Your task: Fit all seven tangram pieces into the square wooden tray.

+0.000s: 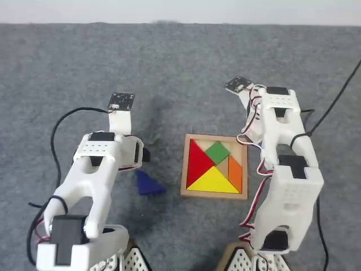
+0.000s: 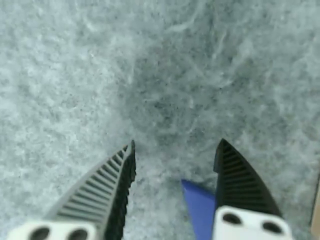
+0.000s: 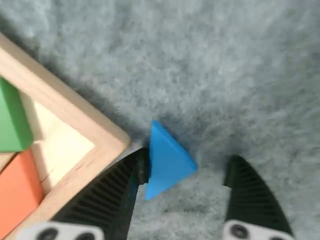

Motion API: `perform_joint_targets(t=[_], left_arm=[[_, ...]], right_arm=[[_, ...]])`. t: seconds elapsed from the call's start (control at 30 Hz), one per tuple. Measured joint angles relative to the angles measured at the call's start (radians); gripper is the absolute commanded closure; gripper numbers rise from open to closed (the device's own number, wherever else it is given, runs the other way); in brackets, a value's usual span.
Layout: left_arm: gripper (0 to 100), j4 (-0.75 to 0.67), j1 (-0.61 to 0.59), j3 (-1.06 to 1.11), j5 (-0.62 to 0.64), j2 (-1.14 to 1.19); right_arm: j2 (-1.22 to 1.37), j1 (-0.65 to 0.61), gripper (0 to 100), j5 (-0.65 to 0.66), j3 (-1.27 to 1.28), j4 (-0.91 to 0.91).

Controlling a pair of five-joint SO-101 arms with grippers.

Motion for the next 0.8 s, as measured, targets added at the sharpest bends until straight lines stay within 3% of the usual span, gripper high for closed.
perform_joint_targets(t=[0.17, 0.43, 0.6, 0.8], left_arm=[[75, 0.000, 0.000, 0.000, 0.000, 0.000], [75, 0.000, 0.000, 0.000, 0.000, 0.000], [75, 0.000, 0.000, 0.000, 0.000, 0.000], [75, 0.000, 0.000, 0.000, 0.000, 0.000]], right_arm=[[0.002, 0.002, 90.9, 0.011, -0.021, -0.009], [0.002, 0.014, 90.5, 0.012, -0.026, 0.000], [-0.031, 0.017, 79.1, -0.011, -0.008, 0.052], [-0.060, 0.015, 78.2, -0.115, -0.008, 0.080]])
